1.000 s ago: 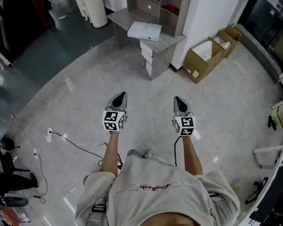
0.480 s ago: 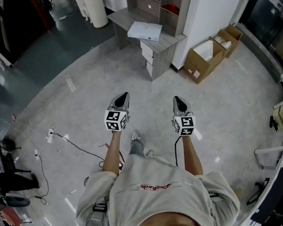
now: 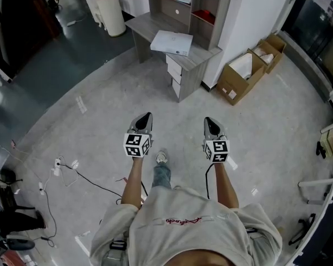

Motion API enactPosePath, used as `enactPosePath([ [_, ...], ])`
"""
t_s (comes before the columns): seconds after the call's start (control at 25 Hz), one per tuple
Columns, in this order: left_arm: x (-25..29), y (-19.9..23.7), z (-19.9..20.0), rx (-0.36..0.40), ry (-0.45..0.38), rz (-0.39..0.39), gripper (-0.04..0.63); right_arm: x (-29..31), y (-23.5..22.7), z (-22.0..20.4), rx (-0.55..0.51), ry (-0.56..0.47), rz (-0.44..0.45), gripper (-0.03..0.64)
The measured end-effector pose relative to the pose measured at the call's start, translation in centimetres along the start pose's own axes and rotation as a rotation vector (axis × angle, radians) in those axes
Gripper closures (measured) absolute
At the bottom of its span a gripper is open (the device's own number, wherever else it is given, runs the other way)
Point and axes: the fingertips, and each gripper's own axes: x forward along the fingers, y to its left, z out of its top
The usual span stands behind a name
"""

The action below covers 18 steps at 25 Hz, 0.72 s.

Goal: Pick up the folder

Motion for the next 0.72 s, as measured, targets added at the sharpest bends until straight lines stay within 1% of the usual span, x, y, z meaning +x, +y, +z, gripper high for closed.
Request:
enactPosePath([
  [0.48,10.8,8.7,3.3,0.001,0.001,-0.04,0.597,12.8,-3.3,3.2,0.008,0.005,-0.06,0.611],
  [0.72,15.9,12.8,5.8,0.015,-0.012,-0.066,0.597,18.9,-4.2,5.4,0.01,-0.009,-0.085,0.611],
])
